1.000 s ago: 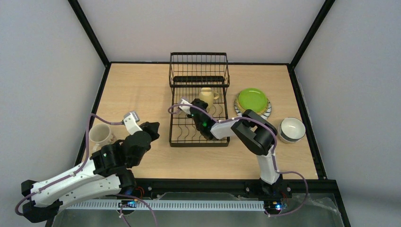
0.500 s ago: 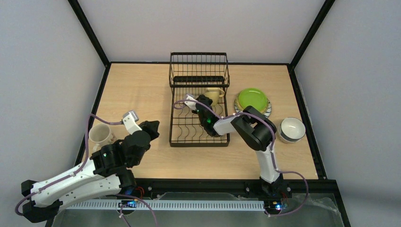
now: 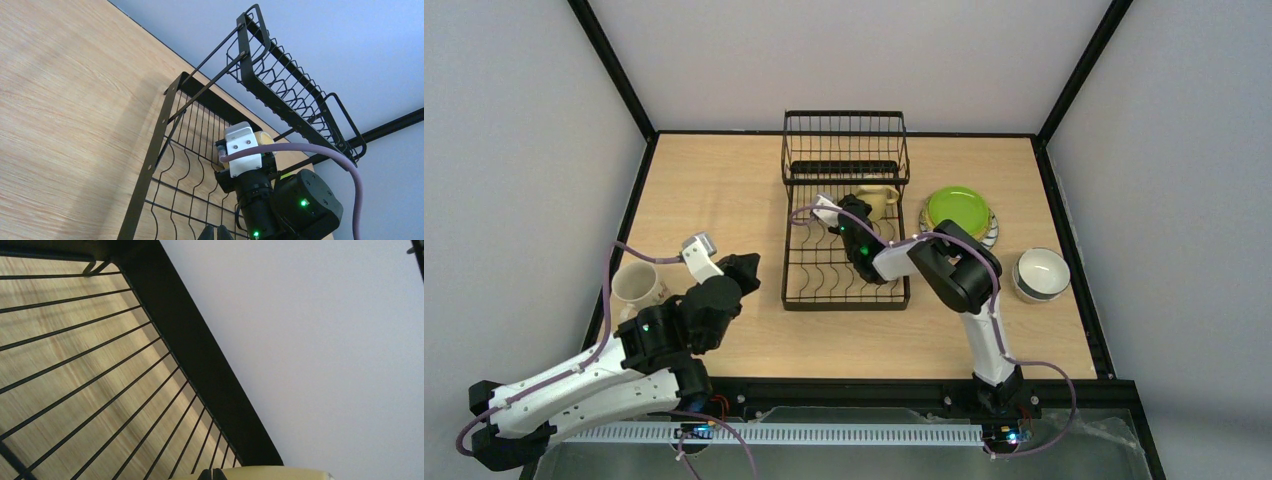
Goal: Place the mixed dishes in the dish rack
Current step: Move the cup to the dish rack.
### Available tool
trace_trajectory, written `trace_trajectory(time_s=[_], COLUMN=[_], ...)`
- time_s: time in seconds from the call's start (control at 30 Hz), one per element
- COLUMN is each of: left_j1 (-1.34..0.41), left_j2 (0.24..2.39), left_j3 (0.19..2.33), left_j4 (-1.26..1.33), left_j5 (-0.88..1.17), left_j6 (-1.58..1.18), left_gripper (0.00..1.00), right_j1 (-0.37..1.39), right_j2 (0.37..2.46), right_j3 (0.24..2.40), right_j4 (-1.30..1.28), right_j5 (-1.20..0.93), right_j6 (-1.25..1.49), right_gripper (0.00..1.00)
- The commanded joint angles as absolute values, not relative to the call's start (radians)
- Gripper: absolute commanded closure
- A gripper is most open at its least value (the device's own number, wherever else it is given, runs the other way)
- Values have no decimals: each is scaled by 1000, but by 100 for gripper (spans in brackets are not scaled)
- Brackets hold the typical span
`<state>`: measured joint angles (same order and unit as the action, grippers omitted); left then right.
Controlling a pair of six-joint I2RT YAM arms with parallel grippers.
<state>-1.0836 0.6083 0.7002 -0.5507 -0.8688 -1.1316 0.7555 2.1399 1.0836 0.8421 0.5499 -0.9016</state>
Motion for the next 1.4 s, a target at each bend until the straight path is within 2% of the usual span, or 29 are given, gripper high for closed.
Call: trace_trajectory(time_s=[0.0, 0.33, 0.5, 0.63, 0.77, 0.9, 1.03, 1.17, 1.37], left_j1=[-1089, -1088, -1089, -1088, -1089, -1089, -1088, -1089, -1089], left_j2=[598, 590, 621, 659, 691, 707, 716, 723, 718], left_j3=[689, 710, 769, 835, 920, 980, 997, 974, 929], left_j4=[-541, -580, -643, -729, -832, -943, -1001, -1045, -1081], left_j5=[-918, -906, -901, -893, -877, -861, -840, -811, -781], left_j6=[-1123, -1136, -1159, -1213, -1254, -1323, -1369, -1438, -1581], left_gripper=[98, 98, 98, 97, 90, 82, 76, 72, 71], right_j1=[731, 735, 766, 811, 859, 897, 909, 910, 910], right_j2=[2166, 2098, 2012, 1930, 1859, 1779, 1708, 1657, 1571], right_j3=[1110, 1091, 1081, 1081, 1096, 1091, 1065, 1041, 954], right_j4=[894, 830, 697, 586, 426, 280, 182, 95, 55], right_j5=[555, 548, 545, 565, 571, 586, 580, 537, 475], right_j6=[-909, -854, -787, -719, -642, -560, -482, -423, -354], right_gripper=[100, 100, 99, 94, 85, 68, 58, 43, 36])
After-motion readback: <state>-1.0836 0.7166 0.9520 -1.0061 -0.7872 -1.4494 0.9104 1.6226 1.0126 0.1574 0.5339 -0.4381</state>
